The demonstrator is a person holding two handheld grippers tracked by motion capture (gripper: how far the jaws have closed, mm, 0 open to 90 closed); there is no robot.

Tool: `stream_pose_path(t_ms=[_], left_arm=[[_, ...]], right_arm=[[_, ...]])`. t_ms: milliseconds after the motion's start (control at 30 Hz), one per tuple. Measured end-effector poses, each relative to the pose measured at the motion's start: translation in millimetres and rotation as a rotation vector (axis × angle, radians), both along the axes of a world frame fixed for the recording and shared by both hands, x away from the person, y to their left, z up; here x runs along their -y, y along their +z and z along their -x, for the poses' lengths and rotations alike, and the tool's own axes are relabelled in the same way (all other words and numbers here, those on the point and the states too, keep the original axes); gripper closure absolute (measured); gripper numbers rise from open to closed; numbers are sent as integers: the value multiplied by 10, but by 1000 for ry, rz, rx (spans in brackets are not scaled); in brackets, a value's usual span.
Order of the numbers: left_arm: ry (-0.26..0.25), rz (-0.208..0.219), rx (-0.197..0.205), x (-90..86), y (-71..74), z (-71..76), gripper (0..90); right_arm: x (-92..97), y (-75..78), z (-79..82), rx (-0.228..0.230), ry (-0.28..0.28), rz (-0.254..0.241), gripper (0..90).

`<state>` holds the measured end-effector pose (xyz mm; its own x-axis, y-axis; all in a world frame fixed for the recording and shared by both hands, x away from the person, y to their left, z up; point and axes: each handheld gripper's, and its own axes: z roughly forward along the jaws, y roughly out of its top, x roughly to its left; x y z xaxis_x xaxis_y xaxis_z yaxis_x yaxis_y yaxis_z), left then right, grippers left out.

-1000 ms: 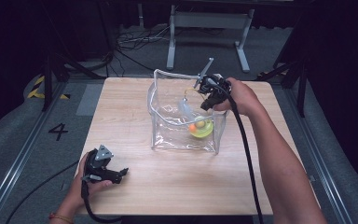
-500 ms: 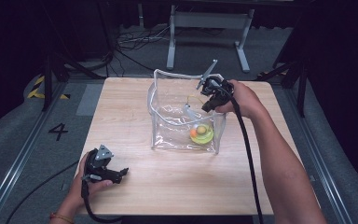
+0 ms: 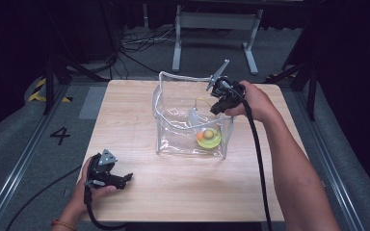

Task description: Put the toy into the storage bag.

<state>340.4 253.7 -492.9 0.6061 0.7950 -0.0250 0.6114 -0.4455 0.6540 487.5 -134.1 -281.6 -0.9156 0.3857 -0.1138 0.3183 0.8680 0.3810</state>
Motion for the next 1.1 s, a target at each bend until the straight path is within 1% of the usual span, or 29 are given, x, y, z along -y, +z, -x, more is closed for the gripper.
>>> stream_pose_path(t_ms=[33, 67, 100, 167, 233, 300, 333, 400, 467, 533, 567, 600, 633, 700, 767, 800, 833, 900, 1000, 1033, 1100], left_arm=[[0, 0, 0, 0, 0, 0, 3], [0, 0, 0, 0, 0, 0, 4], [0, 0, 0, 0, 0, 0, 4], [0, 0, 0, 0, 0, 0, 4], [0, 0, 0, 0, 0, 0, 4], [0, 0, 0, 0, 0, 0, 4], [0, 0, 0, 0, 0, 0, 4], [0, 0, 0, 0, 0, 0, 4], [0, 0, 0, 0, 0, 0, 4], [0, 0, 0, 0, 0, 0, 4], [0, 0, 0, 0, 0, 0, 4], [0, 0, 0, 0, 0, 0, 3], [0, 0, 0, 0, 0, 0, 4], [0, 0, 0, 0, 0, 0, 3], [0, 0, 0, 0, 0, 0, 4], [0, 0, 0, 0, 0, 0, 4], [2, 0, 1, 1, 0, 1, 4], [2, -1, 1, 1, 0, 1, 4], [2, -1, 1, 1, 0, 1, 4], [2, -1, 1, 1, 0, 1, 4], [2, -1, 1, 1, 0, 1, 5]], right_arm=[[0, 0, 0, 0, 0, 0, 829], [17, 19, 8, 13, -13, -5, 792], [32, 30, 4, 25, -6, -8, 774], [59, 58, 20, 36, -24, -20, 759], [96, 96, 49, 52, -25, -39, 743], [139, 138, 79, 63, -24, -74, 735], [171, 161, 99, 75, -29, -84, 715], [227, 189, 122, 90, -42, -96, 700], [275, 202, 151, 104, -51, -102, 664], [300, 212, 168, 110, -57, -106, 659], [324, 222, 189, 116, -54, -109, 642], [387, 249, 235, 139, -64, -119, 601], [409, 260, 252, 148, -68, -125, 588], [470, 286, 299, 173, -80, -141, 528], [530, 314, 346, 204, -91, -151, 503], [564, 326, 368, 213, -98, -156, 484], [564, 326, 368, 213, -98, -156, 484], [658, 351, 416, 232, -119, -166, 454], [760, 353, 487, 247, -131, -177, 422], [791, 347, 509, 258, -137, -183, 420], [846, 339, 549, 260, -142, -189, 396]])
